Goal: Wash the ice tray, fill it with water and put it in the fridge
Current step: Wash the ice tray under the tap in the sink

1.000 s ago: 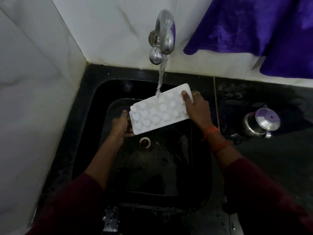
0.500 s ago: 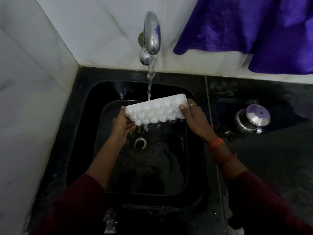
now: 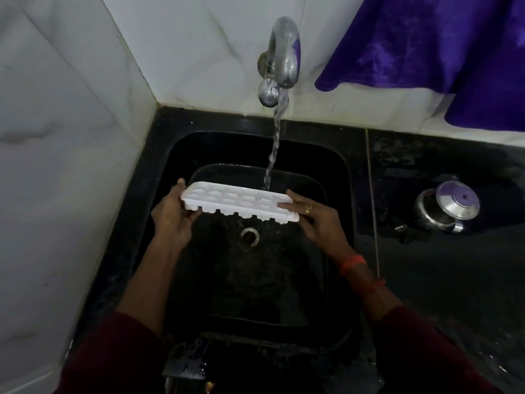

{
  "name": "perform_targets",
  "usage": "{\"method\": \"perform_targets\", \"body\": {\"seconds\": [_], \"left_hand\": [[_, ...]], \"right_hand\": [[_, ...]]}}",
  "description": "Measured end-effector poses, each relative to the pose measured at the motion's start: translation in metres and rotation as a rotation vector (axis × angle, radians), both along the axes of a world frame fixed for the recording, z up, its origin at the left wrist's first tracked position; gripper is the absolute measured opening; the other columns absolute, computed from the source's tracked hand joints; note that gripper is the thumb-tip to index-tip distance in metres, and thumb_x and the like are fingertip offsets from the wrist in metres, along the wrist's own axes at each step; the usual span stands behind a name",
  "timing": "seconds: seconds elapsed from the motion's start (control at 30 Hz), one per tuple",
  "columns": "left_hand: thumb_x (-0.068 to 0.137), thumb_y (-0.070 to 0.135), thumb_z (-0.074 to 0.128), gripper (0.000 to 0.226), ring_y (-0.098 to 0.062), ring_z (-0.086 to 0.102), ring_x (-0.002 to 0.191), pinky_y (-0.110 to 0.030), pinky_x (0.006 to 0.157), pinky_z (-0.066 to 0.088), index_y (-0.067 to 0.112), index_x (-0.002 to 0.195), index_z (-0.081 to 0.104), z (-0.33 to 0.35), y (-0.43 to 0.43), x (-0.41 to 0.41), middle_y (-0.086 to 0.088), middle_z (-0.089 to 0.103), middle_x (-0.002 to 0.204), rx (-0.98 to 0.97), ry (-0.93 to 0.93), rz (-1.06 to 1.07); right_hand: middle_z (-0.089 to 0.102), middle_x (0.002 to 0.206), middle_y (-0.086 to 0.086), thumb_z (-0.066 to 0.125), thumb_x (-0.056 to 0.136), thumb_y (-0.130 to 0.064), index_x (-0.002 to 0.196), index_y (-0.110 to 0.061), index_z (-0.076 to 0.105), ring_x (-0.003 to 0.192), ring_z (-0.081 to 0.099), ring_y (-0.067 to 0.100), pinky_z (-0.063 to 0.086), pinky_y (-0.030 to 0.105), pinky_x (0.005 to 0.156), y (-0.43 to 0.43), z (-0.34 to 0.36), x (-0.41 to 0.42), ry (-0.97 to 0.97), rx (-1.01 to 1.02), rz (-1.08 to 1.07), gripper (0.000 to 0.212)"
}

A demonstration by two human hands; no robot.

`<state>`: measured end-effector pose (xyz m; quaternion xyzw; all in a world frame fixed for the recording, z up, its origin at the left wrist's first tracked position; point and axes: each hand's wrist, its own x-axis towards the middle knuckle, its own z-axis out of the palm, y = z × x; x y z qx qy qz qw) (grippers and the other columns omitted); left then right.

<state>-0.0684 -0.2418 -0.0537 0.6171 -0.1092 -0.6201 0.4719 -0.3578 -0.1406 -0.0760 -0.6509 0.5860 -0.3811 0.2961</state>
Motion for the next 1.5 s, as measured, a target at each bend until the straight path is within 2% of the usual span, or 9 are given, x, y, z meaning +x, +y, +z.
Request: {"method": "perform_targets", "body": {"seconds": [0.23, 0.47, 0.73, 0.83, 1.03, 1.17, 1.3, 1.4, 1.5], "left_hand": [[0.072, 0.036, 0.087, 0.064, -0.028, 0.073, 0.099, -0.040, 0.077, 0.061, 0.001, 0.121, 0.068, -0.005, 0.004, 0.032, -0.016, 0.072, 0.118, 0.065, 0.049, -0.191], [0.085, 0.015, 0.079, 0.034, -0.023, 0.074, 0.073, -0.030, 0.057, 0.060, -0.004, 0.112, 0.070, 0.001, 0.010, 0.030, -0.016, 0.075, 0.096, 0.034, -0.195, -0.142], [0.086, 0.018, 0.079, 0.034, -0.019, 0.072, 0.075, -0.028, 0.062, 0.058, 0.003, 0.116, 0.073, 0.019, 0.015, 0.030, -0.015, 0.075, 0.101, -0.142, -0.375, -0.116], [0.085, 0.018, 0.080, 0.034, -0.024, 0.073, 0.084, -0.031, 0.069, 0.060, 0.004, 0.115, 0.073, 0.026, 0.018, 0.028, -0.015, 0.075, 0.103, -0.200, -0.399, -0.083], [0.080, 0.015, 0.084, 0.035, -0.017, 0.075, 0.091, -0.028, 0.076, 0.061, 0.014, 0.114, 0.074, 0.038, 0.025, 0.026, -0.005, 0.077, 0.105, -0.265, -0.431, -0.074], [0.079, 0.005, 0.083, 0.039, -0.016, 0.076, 0.091, -0.031, 0.079, 0.062, 0.017, 0.115, 0.074, 0.040, 0.033, 0.026, 0.001, 0.078, 0.101, -0.345, -0.439, -0.096], [0.078, -0.001, 0.081, 0.041, -0.018, 0.075, 0.097, -0.036, 0.087, 0.061, 0.018, 0.114, 0.074, 0.036, 0.041, 0.026, -0.002, 0.077, 0.105, -0.443, -0.545, -0.128], [0.081, -0.001, 0.079, 0.041, -0.018, 0.074, 0.100, -0.039, 0.089, 0.060, 0.010, 0.120, 0.073, 0.036, 0.046, 0.027, -0.006, 0.076, 0.111, -0.496, -0.610, -0.156], [0.081, -0.001, 0.078, 0.042, -0.017, 0.074, 0.100, -0.038, 0.090, 0.060, 0.008, 0.122, 0.072, 0.036, 0.049, 0.028, -0.006, 0.076, 0.112, -0.514, -0.635, -0.160]], "right_hand": [[0.064, 0.138, 0.011, 0.060, 0.086, 0.024, 0.123, -0.006, 0.071, 0.135, 0.056, 0.024, 0.043, 0.046, 0.115, -0.001, 0.005, 0.007, 0.026, -0.155, 0.079, 0.049], [0.063, 0.139, 0.003, 0.050, 0.075, 0.022, 0.118, -0.018, 0.074, 0.131, 0.059, 0.016, 0.050, 0.035, 0.108, -0.025, 0.020, -0.004, 0.200, -0.184, 0.028, 0.064], [0.071, 0.118, 0.005, 0.062, 0.098, -0.022, 0.114, -0.025, 0.064, 0.110, 0.069, 0.014, 0.059, 0.039, 0.095, -0.122, 0.093, 0.002, -0.386, 0.152, -0.356, 0.017], [0.070, 0.112, 0.008, 0.060, 0.101, -0.031, 0.118, -0.009, 0.063, 0.100, 0.070, 0.017, 0.061, 0.031, 0.086, -0.163, 0.119, 0.008, -0.635, 0.326, -0.339, 0.028], [0.067, 0.084, 0.008, 0.073, 0.086, -0.028, 0.097, -0.008, 0.062, 0.064, 0.065, 0.014, 0.059, 0.034, 0.060, -0.209, 0.120, 0.026, -0.615, 0.440, -0.333, 0.025], [0.064, 0.089, 0.007, 0.058, 0.101, -0.017, 0.101, -0.006, 0.062, 0.076, 0.066, 0.015, 0.059, 0.030, 0.076, -0.211, 0.112, 0.031, -0.722, 0.474, -0.339, 0.012], [0.065, 0.071, 0.005, 0.063, 0.099, -0.018, 0.086, -0.007, 0.063, 0.058, 0.063, 0.014, 0.054, 0.032, 0.066, -0.205, 0.111, 0.035, -0.911, 0.430, -0.290, 0.017], [0.065, 0.075, 0.005, 0.060, 0.099, -0.021, 0.088, -0.009, 0.062, 0.065, 0.063, 0.015, 0.055, 0.033, 0.077, -0.203, 0.110, 0.039, -1.000, 0.435, -0.288, 0.016], [0.056, 0.074, 0.005, 0.061, 0.088, -0.019, 0.083, -0.011, 0.057, 0.065, 0.051, 0.015, 0.045, 0.027, 0.070, -0.200, 0.111, 0.043, -1.118, 0.414, -0.208, 0.010]]}}
